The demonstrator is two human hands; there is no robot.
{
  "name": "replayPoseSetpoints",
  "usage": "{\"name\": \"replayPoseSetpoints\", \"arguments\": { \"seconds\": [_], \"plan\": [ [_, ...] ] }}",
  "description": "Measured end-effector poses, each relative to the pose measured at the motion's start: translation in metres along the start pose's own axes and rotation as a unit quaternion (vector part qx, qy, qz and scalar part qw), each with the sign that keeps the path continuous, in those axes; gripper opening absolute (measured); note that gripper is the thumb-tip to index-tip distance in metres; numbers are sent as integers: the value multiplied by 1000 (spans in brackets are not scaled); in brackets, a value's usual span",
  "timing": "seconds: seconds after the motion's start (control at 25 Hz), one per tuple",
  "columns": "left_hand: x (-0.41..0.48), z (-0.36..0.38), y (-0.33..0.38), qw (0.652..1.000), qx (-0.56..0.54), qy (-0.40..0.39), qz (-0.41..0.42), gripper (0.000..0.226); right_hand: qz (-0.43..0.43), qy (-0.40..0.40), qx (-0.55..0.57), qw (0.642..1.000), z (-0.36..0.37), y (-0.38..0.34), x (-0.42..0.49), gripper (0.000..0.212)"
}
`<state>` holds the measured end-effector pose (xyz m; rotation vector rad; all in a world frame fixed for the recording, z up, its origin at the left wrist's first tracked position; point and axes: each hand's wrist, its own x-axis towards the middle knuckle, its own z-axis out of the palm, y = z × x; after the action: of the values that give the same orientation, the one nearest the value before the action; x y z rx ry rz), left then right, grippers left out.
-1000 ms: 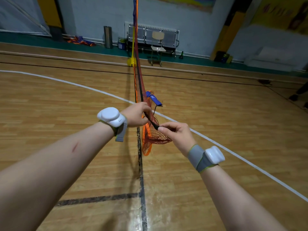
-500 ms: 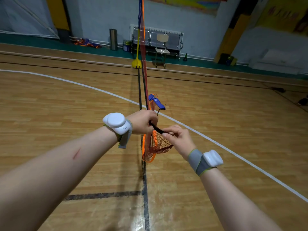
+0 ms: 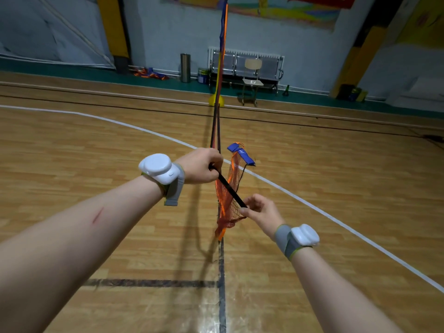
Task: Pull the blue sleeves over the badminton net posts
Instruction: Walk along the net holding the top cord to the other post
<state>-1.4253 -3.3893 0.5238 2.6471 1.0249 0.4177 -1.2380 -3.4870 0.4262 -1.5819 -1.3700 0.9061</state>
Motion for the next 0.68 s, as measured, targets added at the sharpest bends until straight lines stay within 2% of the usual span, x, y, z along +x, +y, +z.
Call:
{"name": "replayPoseSetpoints", "arguments": {
  "seconds": [0.08, 0.2, 0.28, 0.36, 0.52, 0.68],
  "plan": [
    [-2, -11, -3, 1000, -3, 5, -11, 5, 1, -12, -18, 1000, -2, 4, -3, 19],
    [-5, -15, -10, 1000, 2, 4, -22, 8, -1, 1, 23, 1000, -1, -4, -6, 6],
    [-8, -14, -18, 999, 11, 0, -30, 9, -6, 29, 53, 998, 0, -11, -8, 14],
    [-10, -11, -25, 999, 17, -8, -40, 9, -19, 50, 73, 996, 0, -20, -10, 13],
    [-12, -4, -26, 999, 11, -2, -46, 5, -46, 53, 113, 991, 0, -47, -22, 18],
    [-12, 4, -9, 1000, -6, -3, -8, 24, -91, 31, 90, 991, -2, -70, -35, 20]
  ]
}}
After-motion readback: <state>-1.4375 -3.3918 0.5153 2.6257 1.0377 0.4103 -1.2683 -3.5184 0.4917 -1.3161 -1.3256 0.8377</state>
